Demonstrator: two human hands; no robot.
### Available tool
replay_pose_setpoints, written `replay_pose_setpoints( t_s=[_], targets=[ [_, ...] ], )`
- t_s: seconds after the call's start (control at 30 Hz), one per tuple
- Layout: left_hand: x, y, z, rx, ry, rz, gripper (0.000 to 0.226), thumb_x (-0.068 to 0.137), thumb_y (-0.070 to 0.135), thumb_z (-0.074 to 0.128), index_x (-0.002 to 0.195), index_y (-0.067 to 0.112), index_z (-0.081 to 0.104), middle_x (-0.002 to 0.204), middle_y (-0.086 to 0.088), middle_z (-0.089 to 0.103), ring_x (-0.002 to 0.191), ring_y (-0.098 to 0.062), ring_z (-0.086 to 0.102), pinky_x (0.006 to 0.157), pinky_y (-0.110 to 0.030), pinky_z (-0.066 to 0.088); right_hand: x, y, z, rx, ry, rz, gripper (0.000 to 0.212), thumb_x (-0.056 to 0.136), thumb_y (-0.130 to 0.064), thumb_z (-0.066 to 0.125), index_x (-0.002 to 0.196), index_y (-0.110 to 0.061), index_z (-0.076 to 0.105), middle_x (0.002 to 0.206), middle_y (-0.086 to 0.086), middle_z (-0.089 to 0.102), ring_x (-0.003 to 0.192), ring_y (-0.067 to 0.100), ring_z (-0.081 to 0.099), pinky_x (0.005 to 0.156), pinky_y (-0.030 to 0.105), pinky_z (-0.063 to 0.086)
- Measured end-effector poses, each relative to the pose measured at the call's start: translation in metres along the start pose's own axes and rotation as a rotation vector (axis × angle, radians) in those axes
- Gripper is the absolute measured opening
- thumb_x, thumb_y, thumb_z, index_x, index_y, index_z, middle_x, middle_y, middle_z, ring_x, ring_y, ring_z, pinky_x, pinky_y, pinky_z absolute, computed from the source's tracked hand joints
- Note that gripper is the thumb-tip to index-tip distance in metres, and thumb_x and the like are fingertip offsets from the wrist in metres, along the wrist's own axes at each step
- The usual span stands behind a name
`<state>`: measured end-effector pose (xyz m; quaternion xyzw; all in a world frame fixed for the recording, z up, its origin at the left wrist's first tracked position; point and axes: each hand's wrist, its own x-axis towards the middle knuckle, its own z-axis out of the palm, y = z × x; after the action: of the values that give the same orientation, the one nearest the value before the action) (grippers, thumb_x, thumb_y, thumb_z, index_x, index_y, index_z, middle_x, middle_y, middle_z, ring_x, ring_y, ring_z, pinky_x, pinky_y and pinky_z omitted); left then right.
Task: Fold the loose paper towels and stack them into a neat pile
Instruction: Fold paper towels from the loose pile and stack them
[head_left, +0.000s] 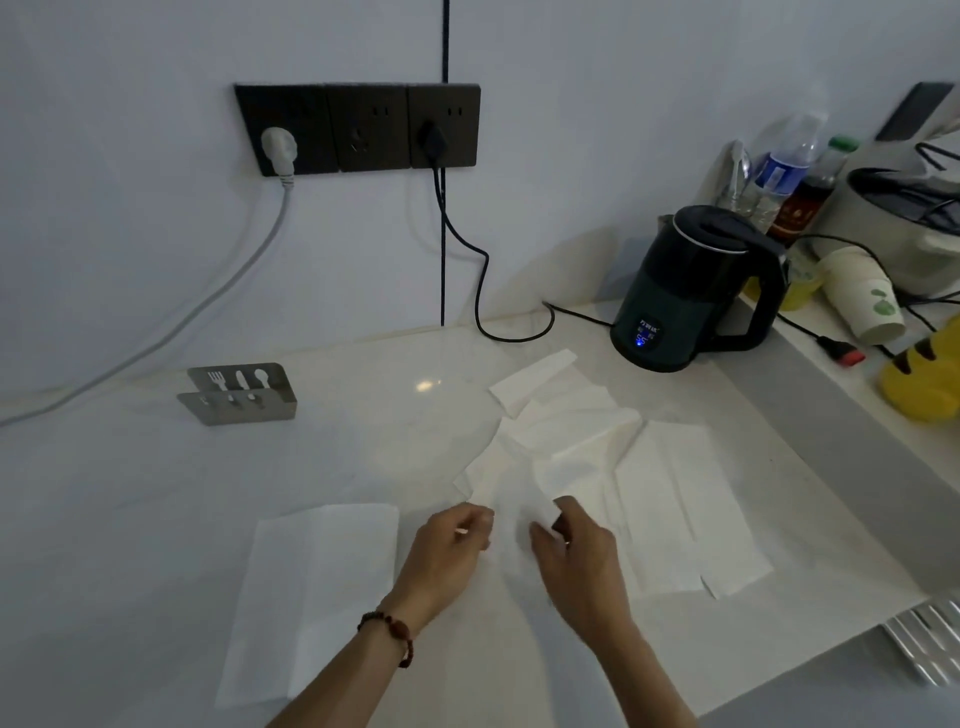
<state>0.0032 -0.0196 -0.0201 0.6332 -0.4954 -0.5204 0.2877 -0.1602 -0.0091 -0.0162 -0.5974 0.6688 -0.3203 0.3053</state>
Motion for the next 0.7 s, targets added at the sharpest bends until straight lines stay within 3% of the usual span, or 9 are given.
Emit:
replay_pose_setpoints(
  t_s=[0.07, 0.2, 0.3, 0.37, 0.43, 0.53, 0.6, 0.7],
  targets=[
    [-0.003, 0.010, -0.006, -0.222, -0.010, -0.141, 0.025, 0.099, 0.036, 0.049, 0.099, 0.020, 0.068, 0.103, 0.001, 0.071, 0.088, -0.014, 0.071, 0.082, -0.033, 0.059, -0.011, -0.002, 0.012, -0.086, 0.032, -0.082, 0.017, 0.090, -0.018, 0.061, 0.076, -0.014, 0.051, 0.059, -0.001, 0.055, 0.053, 0.017, 0.048, 0.050, 0.025, 0.038],
    [-0.007, 0.021, -0.016, -0.285, -0.030, -0.244, 0.033, 0.092, 0.047, 0.058, 0.099, 0.017, 0.070, 0.094, -0.002, 0.074, 0.079, -0.018, 0.074, 0.070, -0.032, 0.060, -0.026, -0.003, 0.029, -0.200, 0.072, -0.347, 0.034, 0.080, -0.006, 0.066, 0.069, -0.023, 0.039, 0.058, -0.016, 0.039, 0.051, 0.009, 0.032, 0.047, 0.012, 0.026],
    [-0.010, 0.024, -0.018, -0.245, -0.018, -0.226, 0.025, 0.088, 0.036, 0.067, 0.091, 0.012, 0.074, 0.085, -0.003, 0.075, 0.074, -0.017, 0.074, 0.066, -0.028, 0.060, -0.032, -0.007, 0.035, -0.273, 0.078, -0.496, 0.026, 0.075, -0.001, 0.070, 0.074, -0.018, 0.050, 0.070, -0.009, 0.054, 0.056, 0.005, 0.036, 0.049, 0.013, 0.033],
    [-0.011, 0.022, -0.020, -0.243, 0.007, -0.203, 0.016, 0.087, 0.022, 0.068, 0.084, 0.007, 0.075, 0.080, -0.007, 0.074, 0.072, -0.019, 0.072, 0.066, -0.030, 0.060, -0.033, -0.008, 0.039, -0.261, 0.084, -0.518, 0.023, 0.072, 0.000, 0.072, 0.079, -0.016, 0.056, 0.079, -0.008, 0.060, 0.060, 0.008, 0.047, 0.051, 0.015, 0.040],
    [-0.012, 0.019, -0.023, -0.259, 0.037, -0.173, 0.013, 0.087, 0.013, 0.066, 0.080, 0.007, 0.075, 0.078, -0.008, 0.073, 0.073, -0.018, 0.071, 0.064, -0.029, 0.059, -0.036, -0.011, 0.043, -0.142, 0.034, -0.432, 0.024, 0.073, -0.004, 0.072, 0.090, -0.018, 0.062, 0.094, -0.012, 0.065, 0.076, 0.006, 0.061, 0.063, 0.016, 0.049],
    [-0.014, 0.014, -0.030, -0.294, 0.036, -0.102, 0.011, 0.089, 0.013, 0.066, 0.085, 0.011, 0.076, 0.082, -0.004, 0.075, 0.075, -0.015, 0.071, 0.065, -0.027, 0.057, -0.043, -0.032, 0.039, 0.287, -0.065, -0.050, 0.033, 0.079, -0.027, 0.069, 0.111, -0.027, 0.059, 0.104, -0.014, 0.068, 0.097, 0.002, 0.065, 0.082, 0.018, 0.052],
    [-0.014, 0.011, -0.034, -0.278, -0.026, -0.049, 0.010, 0.090, 0.016, 0.066, 0.090, 0.013, 0.076, 0.086, -0.003, 0.076, 0.081, -0.018, 0.073, 0.073, -0.031, 0.059, -0.038, -0.044, 0.034, 0.526, -0.062, 0.182, 0.036, 0.077, -0.041, 0.066, 0.110, -0.029, 0.058, 0.093, -0.010, 0.071, 0.088, 0.003, 0.068, 0.075, 0.022, 0.054],
    [-0.015, 0.008, -0.036, -0.201, -0.113, -0.004, 0.010, 0.089, 0.022, 0.069, 0.093, 0.017, 0.077, 0.088, 0.001, 0.076, 0.085, -0.016, 0.073, 0.079, -0.029, 0.058, -0.030, -0.048, 0.033, 0.434, -0.067, 0.253, 0.025, 0.085, -0.038, 0.066, 0.088, -0.014, 0.065, 0.071, -0.005, 0.065, 0.065, 0.004, 0.062, 0.059, 0.017, 0.047]
  ],
)
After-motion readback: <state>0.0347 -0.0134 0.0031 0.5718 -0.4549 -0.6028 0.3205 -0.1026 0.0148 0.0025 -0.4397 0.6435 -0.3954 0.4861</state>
